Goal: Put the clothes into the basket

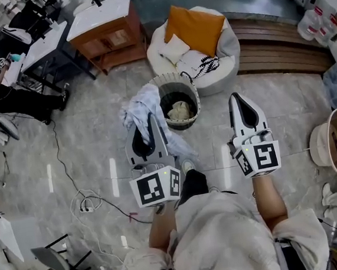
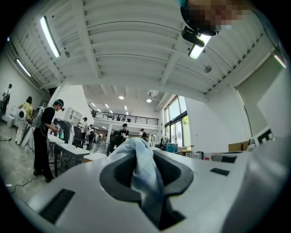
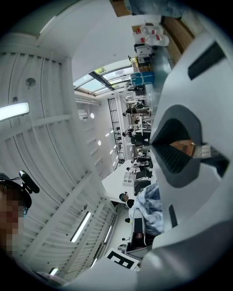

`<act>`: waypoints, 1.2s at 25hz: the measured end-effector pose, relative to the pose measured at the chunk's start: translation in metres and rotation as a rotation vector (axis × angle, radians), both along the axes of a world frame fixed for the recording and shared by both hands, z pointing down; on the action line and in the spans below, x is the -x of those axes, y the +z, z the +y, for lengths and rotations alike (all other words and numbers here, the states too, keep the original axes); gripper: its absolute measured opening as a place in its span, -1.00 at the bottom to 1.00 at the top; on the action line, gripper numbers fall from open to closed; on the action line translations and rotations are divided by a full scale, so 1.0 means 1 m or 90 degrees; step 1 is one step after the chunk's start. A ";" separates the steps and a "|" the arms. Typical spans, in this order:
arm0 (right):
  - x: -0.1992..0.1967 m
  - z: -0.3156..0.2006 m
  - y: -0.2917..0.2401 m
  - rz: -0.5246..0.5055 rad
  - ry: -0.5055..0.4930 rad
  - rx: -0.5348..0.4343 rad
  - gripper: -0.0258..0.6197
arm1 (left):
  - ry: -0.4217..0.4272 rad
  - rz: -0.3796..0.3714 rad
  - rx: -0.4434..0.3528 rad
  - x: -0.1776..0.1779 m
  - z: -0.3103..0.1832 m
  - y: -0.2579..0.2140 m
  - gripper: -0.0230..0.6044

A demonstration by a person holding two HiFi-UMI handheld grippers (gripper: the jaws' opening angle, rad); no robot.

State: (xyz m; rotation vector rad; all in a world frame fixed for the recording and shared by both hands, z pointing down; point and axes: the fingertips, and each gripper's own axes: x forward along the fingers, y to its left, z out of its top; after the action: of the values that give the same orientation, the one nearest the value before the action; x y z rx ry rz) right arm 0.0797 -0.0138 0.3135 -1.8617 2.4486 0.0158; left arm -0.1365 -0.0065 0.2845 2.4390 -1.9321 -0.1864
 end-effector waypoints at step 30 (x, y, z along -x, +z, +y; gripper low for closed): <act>0.066 -0.234 0.033 0.005 -0.002 0.037 -0.96 | 0.049 0.005 0.047 0.043 -0.239 0.034 -0.68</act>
State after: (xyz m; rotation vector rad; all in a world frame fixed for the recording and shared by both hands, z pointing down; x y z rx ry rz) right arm 0.0142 -0.2479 0.3462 -1.8832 2.4840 -0.0479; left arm -0.1794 -0.2451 0.3181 2.4556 -1.8035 -0.1204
